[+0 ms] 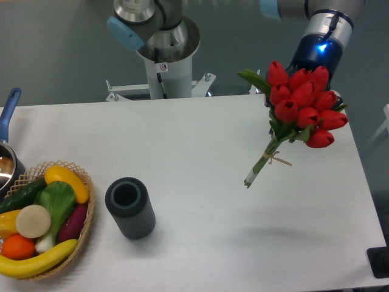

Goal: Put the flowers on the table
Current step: 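Carry the red tulip bouquet in the gripper toward the table center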

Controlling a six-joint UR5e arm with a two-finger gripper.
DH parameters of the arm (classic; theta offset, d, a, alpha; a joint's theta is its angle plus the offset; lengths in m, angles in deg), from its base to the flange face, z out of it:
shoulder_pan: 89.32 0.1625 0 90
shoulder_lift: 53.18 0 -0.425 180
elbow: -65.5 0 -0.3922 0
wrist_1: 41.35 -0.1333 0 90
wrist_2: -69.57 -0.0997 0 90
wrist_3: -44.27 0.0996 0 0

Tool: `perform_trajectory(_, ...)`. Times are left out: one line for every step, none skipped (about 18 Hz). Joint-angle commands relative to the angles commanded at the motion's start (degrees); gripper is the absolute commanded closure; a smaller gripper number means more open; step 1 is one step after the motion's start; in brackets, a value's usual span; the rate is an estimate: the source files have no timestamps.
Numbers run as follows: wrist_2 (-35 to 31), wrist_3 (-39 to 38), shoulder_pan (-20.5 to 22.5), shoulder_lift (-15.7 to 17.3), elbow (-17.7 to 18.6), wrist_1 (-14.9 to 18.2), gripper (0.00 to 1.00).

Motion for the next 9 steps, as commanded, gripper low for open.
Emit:
perform_trajectory(-1.14,0.0,-0.09,0.0,0.0,-0.09,0.58)
perform_trajectory(-2.97,0.09,-0.26,0.7,0.09,-0.09,0.58)
perform_trajectory(-4.47,0.0,-0.26,0.88,-0.09,0.0,0.58)
perform_trajectory(-5.01,-0.17,-0.26,0.97,-0.17,0.09,0.58)
perform_trajectory(-5.1,-0.18,-0.26,1.14,0.09,0.09,0.58)
perform_trajectory(-5.1,-0.18,-0.26,1.32,0.26,0.17,0.58)
perform_trajectory(-5.19,-0.18,-0.26,1.41,0.35,0.18,0.58)
perform_trajectory(-5.89,-0.18,-0.26,1.67,0.61,0.18,0.58)
perform_trajectory(-8.33,-0.18,-0.35,2.45,0.7,0.26,0.58)
